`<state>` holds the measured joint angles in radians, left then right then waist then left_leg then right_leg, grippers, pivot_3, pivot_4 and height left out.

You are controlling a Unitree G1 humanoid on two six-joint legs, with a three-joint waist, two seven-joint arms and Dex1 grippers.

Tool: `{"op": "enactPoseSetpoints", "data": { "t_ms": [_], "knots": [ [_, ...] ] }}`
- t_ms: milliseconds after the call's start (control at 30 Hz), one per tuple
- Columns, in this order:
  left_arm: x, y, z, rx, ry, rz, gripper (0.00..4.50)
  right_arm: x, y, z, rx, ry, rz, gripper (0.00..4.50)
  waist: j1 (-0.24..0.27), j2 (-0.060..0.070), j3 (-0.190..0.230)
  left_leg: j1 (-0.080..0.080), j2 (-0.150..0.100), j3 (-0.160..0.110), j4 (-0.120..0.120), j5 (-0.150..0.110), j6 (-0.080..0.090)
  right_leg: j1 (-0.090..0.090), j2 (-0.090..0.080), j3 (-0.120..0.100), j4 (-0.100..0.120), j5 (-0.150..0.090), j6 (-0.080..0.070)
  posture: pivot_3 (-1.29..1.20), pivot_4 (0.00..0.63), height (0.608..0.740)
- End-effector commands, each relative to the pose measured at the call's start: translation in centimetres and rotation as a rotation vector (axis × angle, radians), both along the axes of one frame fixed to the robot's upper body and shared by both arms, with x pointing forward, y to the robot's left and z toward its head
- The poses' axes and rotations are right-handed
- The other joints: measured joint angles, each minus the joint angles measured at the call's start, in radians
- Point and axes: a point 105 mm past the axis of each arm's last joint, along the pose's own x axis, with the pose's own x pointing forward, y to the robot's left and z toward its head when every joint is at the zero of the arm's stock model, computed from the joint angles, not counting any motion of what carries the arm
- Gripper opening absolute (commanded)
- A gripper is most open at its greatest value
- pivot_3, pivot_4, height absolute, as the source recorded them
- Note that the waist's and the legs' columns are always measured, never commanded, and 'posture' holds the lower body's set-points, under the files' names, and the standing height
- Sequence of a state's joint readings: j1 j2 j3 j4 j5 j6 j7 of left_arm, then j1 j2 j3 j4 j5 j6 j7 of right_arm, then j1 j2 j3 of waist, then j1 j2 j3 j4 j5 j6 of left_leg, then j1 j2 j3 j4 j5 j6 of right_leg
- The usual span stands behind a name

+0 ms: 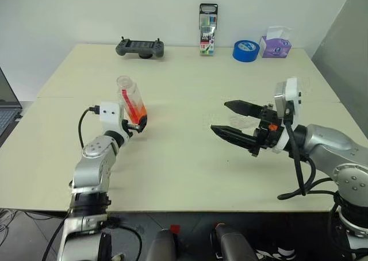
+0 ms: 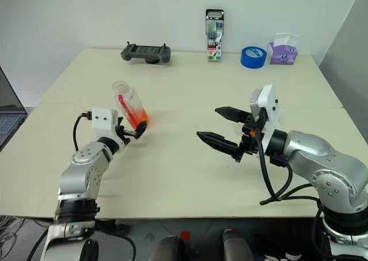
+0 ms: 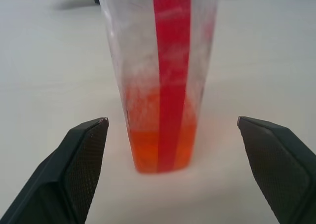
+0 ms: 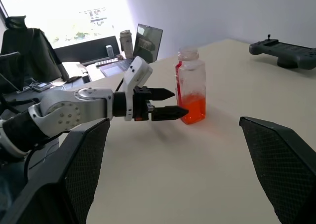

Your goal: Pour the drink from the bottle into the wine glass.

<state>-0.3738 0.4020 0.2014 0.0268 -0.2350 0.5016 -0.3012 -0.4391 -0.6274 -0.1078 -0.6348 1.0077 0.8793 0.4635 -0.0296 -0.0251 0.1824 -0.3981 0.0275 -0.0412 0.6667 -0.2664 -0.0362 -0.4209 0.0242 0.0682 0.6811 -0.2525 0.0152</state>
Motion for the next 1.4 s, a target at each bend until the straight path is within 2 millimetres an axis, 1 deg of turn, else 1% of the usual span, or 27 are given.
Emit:
{"op": "enactPoseSetpoints", "data": {
  "t_ms": [33, 100, 133, 200, 233, 300, 367, 467, 500, 600, 733, 833, 967, 1133, 1267, 1400],
  "knots": [
    [-1.7, -0.8, 1.6, 0.049, -0.015, -0.060, 4.48, -0.8, -0.6, 0.8, 0.022, -0.043, -0.047, 4.50, 0.000, 0.000, 0.000, 0.000, 0.000, 0.000, 0.000, 0.000, 0.000, 0.000, 0.000, 0.000, 0.000, 0.000, 0.000, 0.00, 0.150, 0.740],
    [-3.1, -1.7, 1.4, 0.125, 0.020, -0.147, 4.48, -0.6, -1.2, 0.4, 0.031, -0.024, -0.100, 4.50, -0.002, 0.000, 0.000, 0.000, 0.000, 0.000, 0.000, 0.000, 0.000, 0.000, 0.001, 0.000, 0.000, 0.000, 0.000, 0.00, 0.150, 0.740],
    [-3.8, -2.5, 1.6, 0.146, 0.032, -0.214, 4.48, -0.1, -1.8, -0.1, -0.003, -0.022, -0.148, 4.50, -0.002, 0.000, 0.000, 0.001, 0.000, 0.001, -0.001, 0.000, 0.000, 0.000, 0.001, 0.001, 0.000, 0.000, 0.000, 0.00, 0.150, 0.740],
    [-5.1, -4.4, 2.7, 0.156, 0.027, -0.376, 4.48, 1.7, -3.6, -1.5, -0.151, -0.074, -0.292, 4.50, -0.002, 0.000, 0.000, 0.001, 0.000, 0.001, -0.001, 0.000, 0.000, 0.000, 0.001, 0.001, 0.000, -0.001, 0.001, 0.00, 0.150, 0.740],
    [-5.6, -5.1, 3.3, 0.150, 0.025, -0.438, 4.48, 2.4, -4.5, -2.0, -0.225, -0.109, -0.348, 4.50, 0.001, 0.000, 0.000, 0.001, 0.000, 0.001, -0.001, 0.000, 0.000, 0.000, 0.001, 0.001, -0.001, -0.003, 0.005, 0.00, 0.150, 0.740],
    [-6.4, -6.9, 4.6, 0.126, 0.011, -0.577, 4.48, 4.5, -7.0, -2.8, -0.397, -0.213, -0.481, 4.50, 0.003, 0.000, 0.000, 0.001, -0.002, 0.002, -0.001, 0.000, 0.000, 0.000, 0.002, 0.000, -0.001, -0.003, 0.005, 0.00, 0.150, 0.740],
    [-6.9, -8.4, 5.7, 0.102, 0.002, -0.695, 4.48, 6.2, -9.3, -3.3, -0.551, -0.314, -0.563, 4.50, 0.004, -0.001, 0.000, 0.001, -0.002, 0.003, 0.000, 0.000, 0.000, 0.001, 0.002, 0.001, -0.002, -0.004, 0.005, 0.00, 0.150, 0.740],
    [-7.5, -9.9, 6.8, 0.073, 0.004, -0.821, 4.48, 7.8, -11.6, -3.8, -0.737, -0.452, -0.603, 4.50, 0.001, -0.001, 0.000, 0.001, -0.002, 0.005, -0.001, 0.000, 0.000, 0.000, 0.002, 0.003, -0.002, -0.004, 0.005, 0.00, 0.150, 0.740],
    [-7.6, -10.3, 7.1, 0.075, 0.006, -0.859, 4.48, 8.4, -12.7, -4.2, -0.826, -0.502, -0.615, 4.50, 0.000, -0.001, 0.000, 0.002, -0.002, 0.006, -0.001, 0.000, 0.000, 0.000, 0.002, 0.003, -0.002, -0.004, 0.005, 0.00, 0.150, 0.740],
    [-7.7, -11.0, 7.2, 0.097, 0.033, -0.930, 4.48, 9.6, -14.8, -5.4, -1.030, -0.614, -0.591, 4.50, -0.005, -0.001, 0.000, 0.002, -0.002, 0.008, -0.002, 0.000, 0.000, -0.001, 0.003, 0.004, -0.002, -0.004, 0.005, 0.00, 0.150, 0.740],
    [-7.7, -11.4, 6.9, 0.103, 0.043, -0.964, 4.48, 10.9, -15.3, -7.0, -1.176, -0.724, -0.498, 4.50, -0.011, -0.001, 0.000, 0.005, -0.002, 0.010, -0.002, 0.000, 0.000, -0.001, 0.006, 0.007, -0.001, -0.003, 0.005, 0.00, 0.150, 0.740],
    [-7.5, -11.5, 6.6, 0.106, 0.041, -0.968, 4.48, 12.1, -15.2, -8.2, -1.239, -0.786, -0.440, 4.50, -0.013, -0.001, 0.000, 0.005, -0.002, 0.011, -0.002, 0.000, 0.000, -0.001, 0.008, 0.008, -0.001, -0.003, 0.005, 0.00, 0.150, 0.740],
    [-7.3, -11.5, 6.4, 0.112, 0.035, -0.963, 4.48, 13.9, -14.7, -9.0, -1.290, -0.832, -0.386, 4.50, -0.015, -0.001, 0.000, 0.006, -0.002, 0.012, -0.002, 0.000, 0.000, -0.001, 0.008, 0.009, -0.001, -0.001, 0.000, 0.00, 0.150, 0.740],
    [-7.0, -11.7, 6.3, 0.115, 0.018, -0.948, 4.48, 16.1, -14.2, -9.7, -1.320, -0.837, -0.387, 4.50, -0.020, -0.001, 0.000, 0.006, -0.001, 0.013, -0.002, 0.000, 0.000, -0.001, 0.007, 0.011, -0.001, 0.000, -0.001, 0.00, 0.150, 0.740],
    [-7.0, -11.7, 6.3, 0.116, 0.013, -0.937, 4.48, 17.3, -14.0, -10.4, -1.356, -0.826, -0.396, 4.50, -0.022, -0.001, 0.000, 0.006, -0.001, 0.014, -0.002, 0.000, 0.000, -0.001, 0.007, 0.012, 0.000, 0.000, -0.001, 0.00, 0.150, 0.740],
    [-7.0, -11.6, 6.2, 0.116, 0.010, -0.929, 4.48, 18.3, -14.3, -10.7, -1.383, -0.784, -0.455, 4.50, -0.026, -0.001, 0.000, 0.008, -0.001, 0.016, -0.002, 0.000, 0.000, 0.000, 0.006, 0.019, 0.000, 0.000, -0.001, 0.00, 0.150, 0.740]
  ]
}}
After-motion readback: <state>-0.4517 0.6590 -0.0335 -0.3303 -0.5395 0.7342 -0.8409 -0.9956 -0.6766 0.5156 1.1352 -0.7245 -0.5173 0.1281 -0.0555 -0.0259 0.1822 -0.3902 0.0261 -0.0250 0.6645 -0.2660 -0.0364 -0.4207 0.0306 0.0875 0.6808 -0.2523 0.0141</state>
